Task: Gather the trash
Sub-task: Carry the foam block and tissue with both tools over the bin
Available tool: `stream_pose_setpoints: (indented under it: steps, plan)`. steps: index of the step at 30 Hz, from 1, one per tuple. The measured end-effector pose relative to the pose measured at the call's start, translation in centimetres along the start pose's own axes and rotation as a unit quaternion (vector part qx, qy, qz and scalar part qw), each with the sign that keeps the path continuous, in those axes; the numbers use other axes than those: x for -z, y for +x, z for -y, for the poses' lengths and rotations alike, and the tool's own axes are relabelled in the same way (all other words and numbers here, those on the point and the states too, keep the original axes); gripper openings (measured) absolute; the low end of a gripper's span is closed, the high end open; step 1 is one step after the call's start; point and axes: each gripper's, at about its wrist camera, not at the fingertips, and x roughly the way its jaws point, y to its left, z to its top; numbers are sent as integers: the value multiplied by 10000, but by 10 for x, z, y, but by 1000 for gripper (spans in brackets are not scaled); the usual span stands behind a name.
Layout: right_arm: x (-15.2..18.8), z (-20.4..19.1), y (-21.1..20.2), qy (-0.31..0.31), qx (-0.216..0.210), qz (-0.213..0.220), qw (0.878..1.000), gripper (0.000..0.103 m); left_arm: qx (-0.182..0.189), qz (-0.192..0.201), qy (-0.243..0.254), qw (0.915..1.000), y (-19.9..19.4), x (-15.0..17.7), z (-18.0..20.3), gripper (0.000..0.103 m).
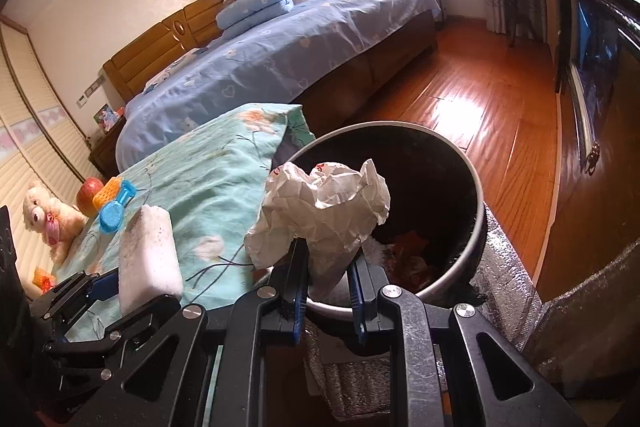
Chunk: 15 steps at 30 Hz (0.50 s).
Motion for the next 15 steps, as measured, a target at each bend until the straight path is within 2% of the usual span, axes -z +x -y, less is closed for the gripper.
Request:
stream_pose_setpoints:
  steps: [15]
  plan:
    - [-15,24,8,113,137,-13,9998,19,90,-95,167,9998,24,-20,21,61]
